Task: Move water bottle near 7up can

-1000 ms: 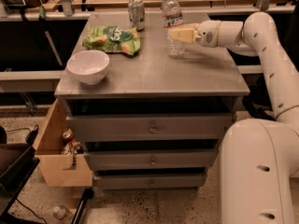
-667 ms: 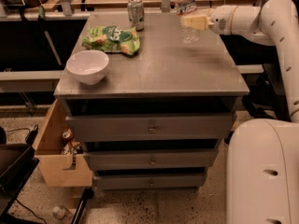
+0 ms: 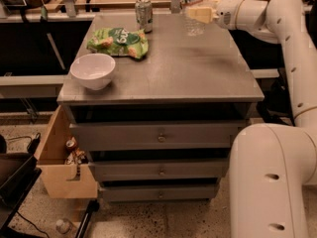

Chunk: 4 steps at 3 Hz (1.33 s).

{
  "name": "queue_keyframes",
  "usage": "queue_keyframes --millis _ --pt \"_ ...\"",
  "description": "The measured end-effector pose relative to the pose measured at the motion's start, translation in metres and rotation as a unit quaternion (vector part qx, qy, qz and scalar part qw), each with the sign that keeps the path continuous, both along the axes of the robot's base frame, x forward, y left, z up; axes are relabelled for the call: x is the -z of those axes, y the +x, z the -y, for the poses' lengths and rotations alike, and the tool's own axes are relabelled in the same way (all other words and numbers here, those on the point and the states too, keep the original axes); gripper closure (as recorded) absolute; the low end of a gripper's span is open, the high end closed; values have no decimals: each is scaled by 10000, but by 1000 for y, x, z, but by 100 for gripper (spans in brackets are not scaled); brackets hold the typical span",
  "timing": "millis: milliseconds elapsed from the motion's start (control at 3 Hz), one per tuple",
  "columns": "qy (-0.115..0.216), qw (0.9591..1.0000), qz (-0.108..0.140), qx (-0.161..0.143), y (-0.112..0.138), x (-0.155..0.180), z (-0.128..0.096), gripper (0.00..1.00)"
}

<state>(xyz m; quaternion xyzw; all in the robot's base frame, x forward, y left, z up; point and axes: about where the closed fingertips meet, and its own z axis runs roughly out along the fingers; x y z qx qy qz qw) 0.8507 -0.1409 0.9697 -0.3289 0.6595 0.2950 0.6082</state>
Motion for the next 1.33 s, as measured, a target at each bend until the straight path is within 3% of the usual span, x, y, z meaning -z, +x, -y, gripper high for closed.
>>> queue_keyframes --millis 333,667,1000,1333 --pt "116 9985 456 272 29 -29 -24 100" --pt "184 9935 847 744 54 -56 -29 100" --pt "184 9935 847 743 54 -56 -30 100" --pt "269 9920 806 931 66 -52 -35 100"
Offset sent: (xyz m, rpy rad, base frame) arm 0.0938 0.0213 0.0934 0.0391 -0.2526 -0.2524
